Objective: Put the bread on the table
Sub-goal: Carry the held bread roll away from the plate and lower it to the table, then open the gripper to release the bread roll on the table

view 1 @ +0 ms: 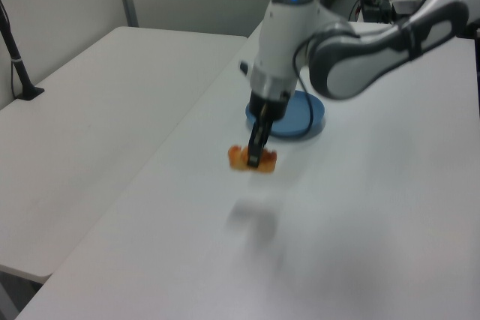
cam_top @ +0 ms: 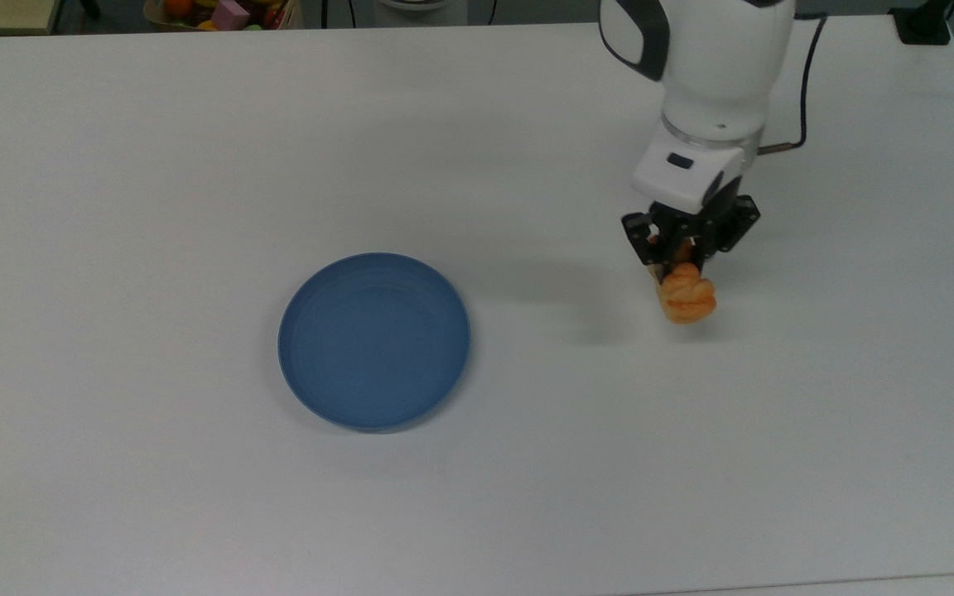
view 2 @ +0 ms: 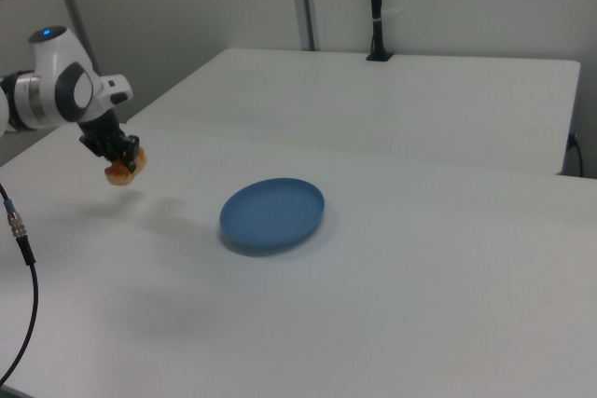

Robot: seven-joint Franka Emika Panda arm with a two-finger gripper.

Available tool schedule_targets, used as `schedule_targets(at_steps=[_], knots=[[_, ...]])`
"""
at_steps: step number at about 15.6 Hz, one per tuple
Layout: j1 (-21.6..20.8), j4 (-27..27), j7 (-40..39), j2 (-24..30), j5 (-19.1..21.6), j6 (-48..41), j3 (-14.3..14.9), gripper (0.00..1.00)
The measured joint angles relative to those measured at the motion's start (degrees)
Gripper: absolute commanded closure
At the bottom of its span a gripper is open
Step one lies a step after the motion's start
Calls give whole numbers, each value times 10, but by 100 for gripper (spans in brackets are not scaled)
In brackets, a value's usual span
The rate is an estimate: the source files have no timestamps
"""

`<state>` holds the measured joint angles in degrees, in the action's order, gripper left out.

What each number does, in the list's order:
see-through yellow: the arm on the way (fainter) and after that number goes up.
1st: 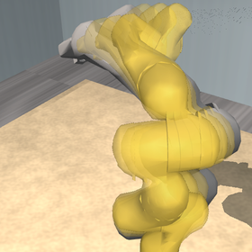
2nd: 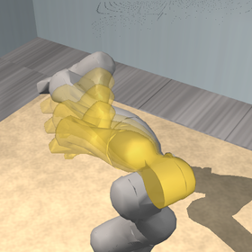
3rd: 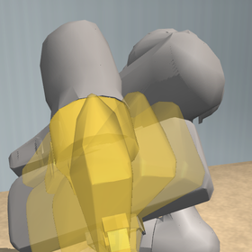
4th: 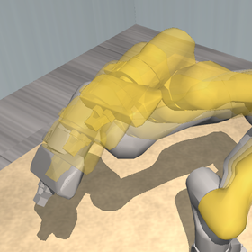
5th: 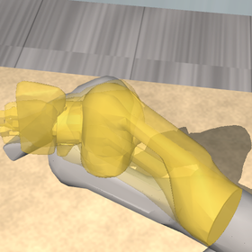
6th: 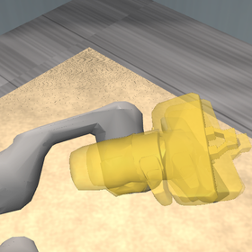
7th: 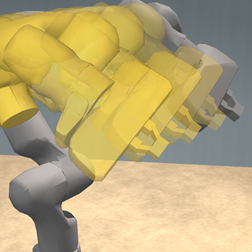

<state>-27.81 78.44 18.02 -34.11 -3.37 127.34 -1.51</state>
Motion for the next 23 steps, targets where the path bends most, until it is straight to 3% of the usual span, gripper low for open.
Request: schedule_targets(at_steps=[7, 10, 12, 15, 23], knots=[[-31, -43, 63, -98, -30, 112, 4, 63], [-31, -59, 63, -120, -30, 132, 4, 53], [-32, -62, 63, -125, -30, 136, 4, 35], [-35, -63, 63, -125, -30, 136, 4, 0], [-39, -64, 63, -112, -31, 135, 4, 0]])
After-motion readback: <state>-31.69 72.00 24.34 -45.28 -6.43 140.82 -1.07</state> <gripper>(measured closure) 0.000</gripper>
